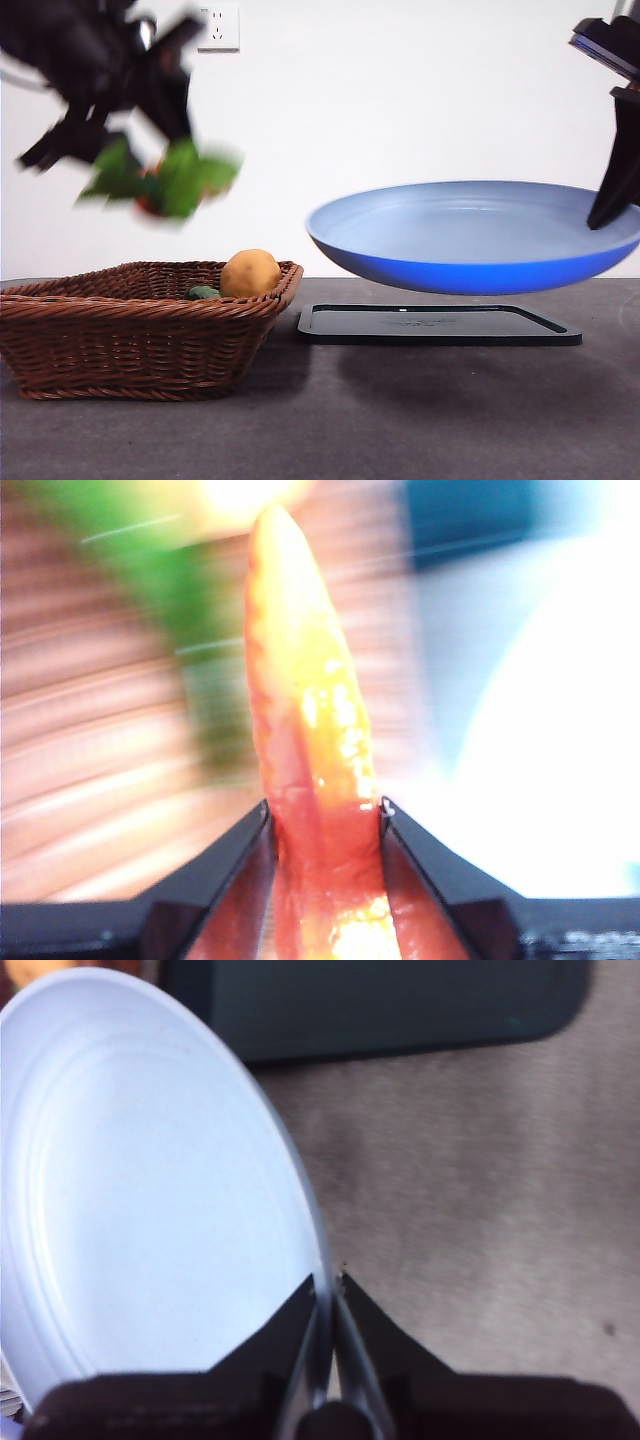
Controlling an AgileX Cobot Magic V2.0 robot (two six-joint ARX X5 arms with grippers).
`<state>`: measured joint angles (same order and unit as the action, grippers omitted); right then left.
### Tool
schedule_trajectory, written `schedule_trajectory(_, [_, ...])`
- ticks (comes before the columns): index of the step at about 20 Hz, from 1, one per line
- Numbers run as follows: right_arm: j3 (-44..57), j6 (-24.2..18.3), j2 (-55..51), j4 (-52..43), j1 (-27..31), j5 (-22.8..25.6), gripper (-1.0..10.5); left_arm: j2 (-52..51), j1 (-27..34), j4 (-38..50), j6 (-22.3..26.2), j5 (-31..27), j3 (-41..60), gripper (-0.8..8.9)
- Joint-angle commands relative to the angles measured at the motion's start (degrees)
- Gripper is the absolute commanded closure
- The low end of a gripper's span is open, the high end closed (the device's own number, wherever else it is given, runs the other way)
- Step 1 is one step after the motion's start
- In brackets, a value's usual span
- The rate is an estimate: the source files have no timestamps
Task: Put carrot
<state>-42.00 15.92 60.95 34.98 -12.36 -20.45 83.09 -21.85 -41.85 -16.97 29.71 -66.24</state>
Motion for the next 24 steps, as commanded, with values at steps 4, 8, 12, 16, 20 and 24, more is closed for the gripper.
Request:
schedule_trajectory(4, [-0.4,4.2,2.9,-1.8,-6.1,-0.6,9.4,-1.0,-16.3,10.1,6.3,0.2,-4.3,7.27])
schedule_trajectory(8, [-0.4,5.3,2.9,-2.3,-7.6,-0.7,9.4,3.4,-27.4,9.5,10.0,-18.1,-4.3,7.27])
schedule_trajectory(12, [-0.4,5.7,2.9,-2.4,-7.6,-0.7,9.4,7.7,-31.1,9.7,10.2,-18.1,-4.3,7.27])
schedule_trajectory(16, [-0.4,6.1,2.9,-2.4,-7.6,-3.8,9.4,9.9,-31.6,9.7,10.2,-19.1,-4.3,6.63])
schedule_trajectory(20, [-0.4,10.1,2.9,-2.4,-7.6,-6.6,9.4,9.9,-31.5,10.3,10.2,-20.7,-4.3,5.54])
schedule_trajectory(24, [-0.6,12.4,2.9,-2.3,-7.3,-5.9,9.4,8.8,-31.3,9.6,10.1,-20.6,-4.3,5.55])
